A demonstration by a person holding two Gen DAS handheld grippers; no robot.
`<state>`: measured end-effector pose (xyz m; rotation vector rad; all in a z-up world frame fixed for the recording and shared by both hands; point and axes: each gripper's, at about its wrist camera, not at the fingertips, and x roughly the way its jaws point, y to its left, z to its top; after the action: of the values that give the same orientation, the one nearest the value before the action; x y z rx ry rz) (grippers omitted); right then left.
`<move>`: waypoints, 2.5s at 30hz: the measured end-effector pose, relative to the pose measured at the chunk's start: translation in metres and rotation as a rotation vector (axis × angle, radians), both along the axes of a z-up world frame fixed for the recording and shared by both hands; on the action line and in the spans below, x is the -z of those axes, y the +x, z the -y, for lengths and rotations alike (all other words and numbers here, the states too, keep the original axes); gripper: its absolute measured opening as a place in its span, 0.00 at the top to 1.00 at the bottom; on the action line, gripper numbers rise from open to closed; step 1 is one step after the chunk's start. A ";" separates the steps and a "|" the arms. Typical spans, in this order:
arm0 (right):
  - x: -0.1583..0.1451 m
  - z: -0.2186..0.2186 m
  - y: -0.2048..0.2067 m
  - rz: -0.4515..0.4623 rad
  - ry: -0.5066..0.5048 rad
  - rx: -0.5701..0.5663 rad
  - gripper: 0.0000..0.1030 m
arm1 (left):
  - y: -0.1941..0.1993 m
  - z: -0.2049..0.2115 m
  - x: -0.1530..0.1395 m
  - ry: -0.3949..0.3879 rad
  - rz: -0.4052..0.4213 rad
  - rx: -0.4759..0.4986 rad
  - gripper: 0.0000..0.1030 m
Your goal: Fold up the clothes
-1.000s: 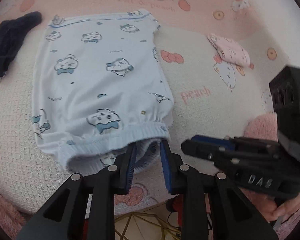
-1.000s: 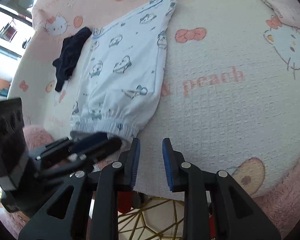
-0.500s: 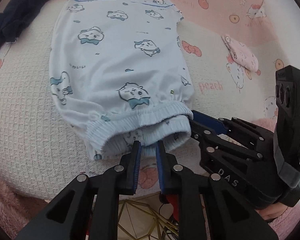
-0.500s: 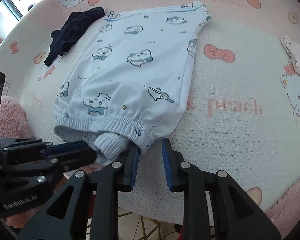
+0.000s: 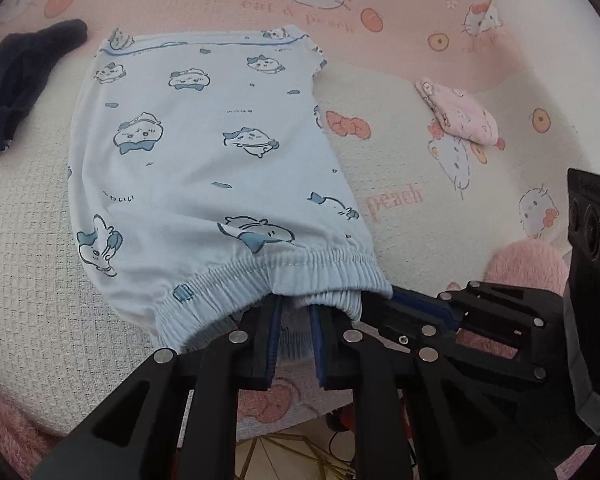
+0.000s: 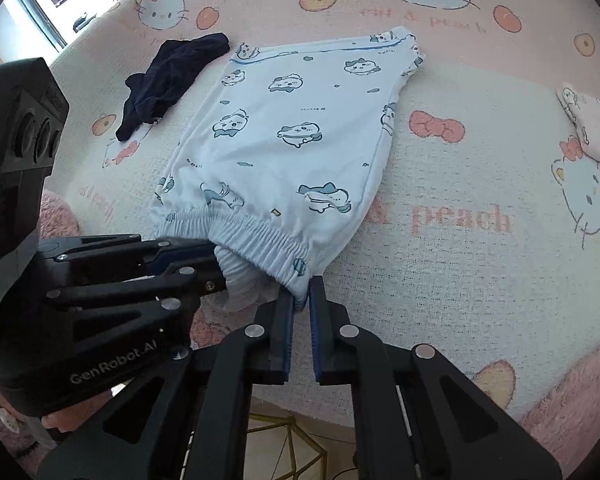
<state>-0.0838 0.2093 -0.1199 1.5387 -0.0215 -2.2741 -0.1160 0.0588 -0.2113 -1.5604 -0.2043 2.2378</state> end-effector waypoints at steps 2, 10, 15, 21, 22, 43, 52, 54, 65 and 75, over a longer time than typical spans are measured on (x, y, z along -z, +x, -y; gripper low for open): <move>0.004 0.002 0.004 0.042 -0.025 -0.019 0.96 | -0.001 0.000 0.001 0.013 0.014 -0.001 0.86; 0.002 -0.005 0.011 0.096 -0.112 -0.014 0.94 | -0.004 0.010 0.010 0.078 0.135 -0.012 0.78; 0.000 -0.008 0.012 0.127 -0.176 -0.015 0.74 | 0.009 0.050 -0.016 0.110 0.104 -0.102 0.56; 0.017 0.020 0.006 0.108 0.007 -0.048 0.68 | 0.002 0.109 -0.006 0.283 0.188 -0.347 0.56; 0.022 0.020 0.004 0.120 0.031 -0.038 0.68 | 0.002 0.118 0.000 0.331 0.222 -0.390 0.56; 0.014 0.010 -0.018 -0.043 0.074 0.031 0.71 | 0.000 0.103 0.005 0.231 0.236 -0.316 0.89; 0.006 -0.011 -0.012 0.055 -0.013 0.045 0.66 | -0.002 0.100 0.032 0.231 0.317 -0.339 0.64; -0.002 -0.028 -0.006 0.145 -0.173 0.049 0.63 | -0.001 0.101 0.033 0.245 0.313 -0.348 0.71; 0.024 -0.054 -0.037 0.225 -0.293 0.240 0.62 | 0.010 0.112 0.022 0.245 0.302 -0.371 0.83; 0.018 -0.050 -0.010 0.211 -0.113 0.147 0.69 | 0.013 0.130 0.020 0.263 0.332 -0.409 0.68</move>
<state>-0.0938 0.2589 -0.1384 1.7600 -0.3257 -2.1655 -0.1033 -0.0707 -0.2310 -1.8561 -0.9486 2.0976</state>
